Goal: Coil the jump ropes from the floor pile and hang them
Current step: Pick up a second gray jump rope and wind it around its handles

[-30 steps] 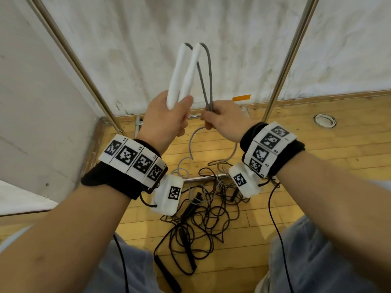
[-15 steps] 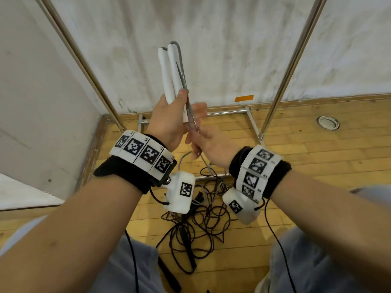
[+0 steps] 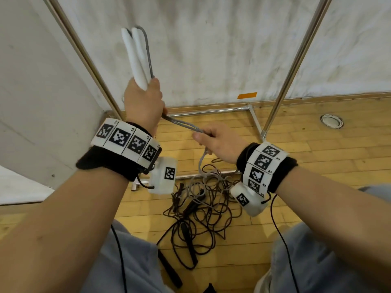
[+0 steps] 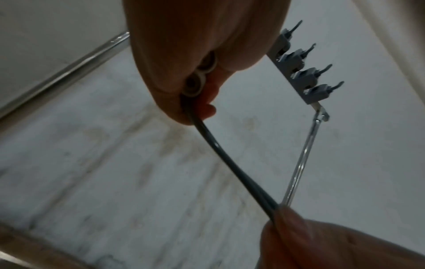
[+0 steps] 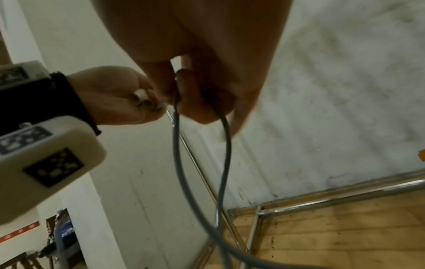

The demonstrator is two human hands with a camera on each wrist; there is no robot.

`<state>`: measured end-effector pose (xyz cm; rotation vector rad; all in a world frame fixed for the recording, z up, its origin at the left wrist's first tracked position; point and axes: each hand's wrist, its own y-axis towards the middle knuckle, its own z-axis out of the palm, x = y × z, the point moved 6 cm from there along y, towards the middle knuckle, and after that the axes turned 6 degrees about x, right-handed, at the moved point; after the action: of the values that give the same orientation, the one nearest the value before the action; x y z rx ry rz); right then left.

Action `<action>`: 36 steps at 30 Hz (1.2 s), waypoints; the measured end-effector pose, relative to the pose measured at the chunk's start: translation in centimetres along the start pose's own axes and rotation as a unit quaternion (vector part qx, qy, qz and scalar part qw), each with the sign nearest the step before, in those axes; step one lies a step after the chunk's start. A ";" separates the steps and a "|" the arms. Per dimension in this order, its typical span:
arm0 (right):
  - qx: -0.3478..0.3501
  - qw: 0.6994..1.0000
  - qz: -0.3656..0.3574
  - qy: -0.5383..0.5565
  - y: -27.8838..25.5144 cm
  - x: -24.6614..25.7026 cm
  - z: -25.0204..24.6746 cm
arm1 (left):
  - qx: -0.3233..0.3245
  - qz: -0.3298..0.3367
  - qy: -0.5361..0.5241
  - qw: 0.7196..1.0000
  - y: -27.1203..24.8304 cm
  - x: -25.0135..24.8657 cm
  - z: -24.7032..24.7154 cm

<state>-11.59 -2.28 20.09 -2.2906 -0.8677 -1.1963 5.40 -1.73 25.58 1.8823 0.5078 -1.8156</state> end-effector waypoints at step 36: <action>-0.127 0.991 0.026 0.014 0.0 -0.6 -9.8 | 0.443 0.104 0.464 0.760 -6.3 2.2 4.9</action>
<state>-17.54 -8.40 24.90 -2.4704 -0.6733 -1.3820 -2.12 0.54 22.88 3.2973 -0.3942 -0.8369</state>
